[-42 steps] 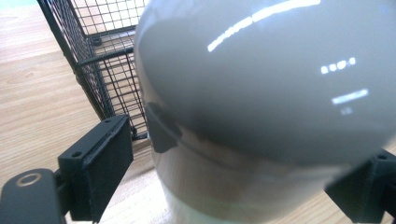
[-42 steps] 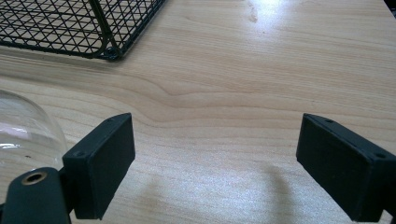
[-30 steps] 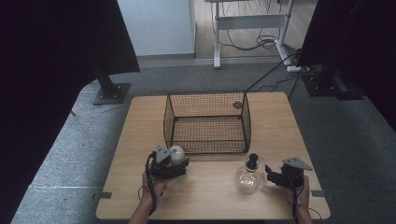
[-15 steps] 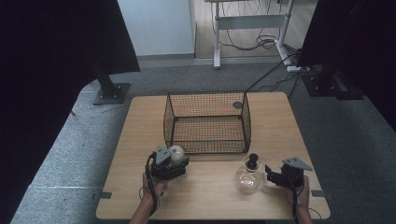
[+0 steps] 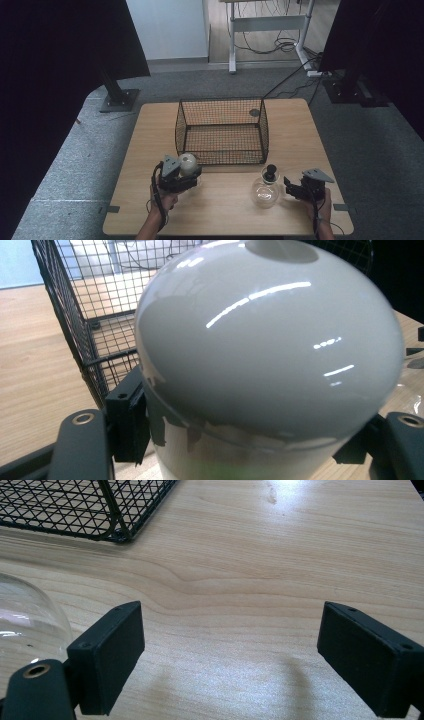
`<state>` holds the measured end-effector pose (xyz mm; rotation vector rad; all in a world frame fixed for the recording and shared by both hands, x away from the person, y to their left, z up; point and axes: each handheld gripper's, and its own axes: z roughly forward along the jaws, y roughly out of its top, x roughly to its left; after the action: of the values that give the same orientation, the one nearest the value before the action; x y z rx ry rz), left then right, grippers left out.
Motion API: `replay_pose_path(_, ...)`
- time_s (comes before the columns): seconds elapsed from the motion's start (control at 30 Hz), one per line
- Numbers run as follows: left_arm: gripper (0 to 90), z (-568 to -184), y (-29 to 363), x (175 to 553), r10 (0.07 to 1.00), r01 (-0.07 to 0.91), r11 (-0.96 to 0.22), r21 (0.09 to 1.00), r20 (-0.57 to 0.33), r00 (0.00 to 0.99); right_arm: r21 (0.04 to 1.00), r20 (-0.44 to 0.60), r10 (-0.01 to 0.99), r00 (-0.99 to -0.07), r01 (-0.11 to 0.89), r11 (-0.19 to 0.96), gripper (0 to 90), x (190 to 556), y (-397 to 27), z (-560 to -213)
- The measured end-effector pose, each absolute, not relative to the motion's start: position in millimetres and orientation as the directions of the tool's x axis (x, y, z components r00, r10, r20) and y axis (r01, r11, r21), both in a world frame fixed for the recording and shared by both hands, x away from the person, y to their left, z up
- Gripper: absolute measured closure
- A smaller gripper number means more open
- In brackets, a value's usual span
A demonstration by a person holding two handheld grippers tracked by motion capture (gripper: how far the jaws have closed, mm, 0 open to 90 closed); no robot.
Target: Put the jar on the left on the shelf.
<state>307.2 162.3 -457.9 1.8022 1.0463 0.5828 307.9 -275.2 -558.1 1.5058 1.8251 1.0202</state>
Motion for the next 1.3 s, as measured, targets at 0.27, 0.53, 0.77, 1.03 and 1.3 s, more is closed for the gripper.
replay_pose_path(0.27,27.3,-446.9,162.5,304.0,0.847,0.388,-0.196,0.901,-0.044,0.529,0.83,0.047,0.975,-0.218,0.552,0.083,11.3,307.9,-275.1,-558.1)
replay_pose_path(0.53,27.3,-434.4,161.9,302.4,0.843,0.368,-0.207,0.906,-0.025,0.537,0.831,0.046,0.975,-0.217,0.55,0.083,11.3,307.8,-275.1,-558.1)
replay_pose_path(0.77,27.3,-425.6,161.8,302.4,0.843,0.358,-0.204,0.911,-0.023,0.538,0.832,0.048,0.975,-0.215,0.55,0.081,11.3,307.6,-275.3,-558.0)
replay_pose_path(1.03,27.3,-418.9,160.9,303.6,0.841,0.357,-0.207,0.911,-0.02,0.54,0.832,0.046,0.975,-0.217,0.549,0.083,11.3,307.5,-275.0,-558.0)
replay_pose_path(1.3,27.3,-410.6,159.6,306.9,0.838,0.343,-0.215,0.914,-0.008,0.546,0.831,0.042,0.975,-0.218,0.55,0.087,11.3,307.6,-274.8,-558.1)
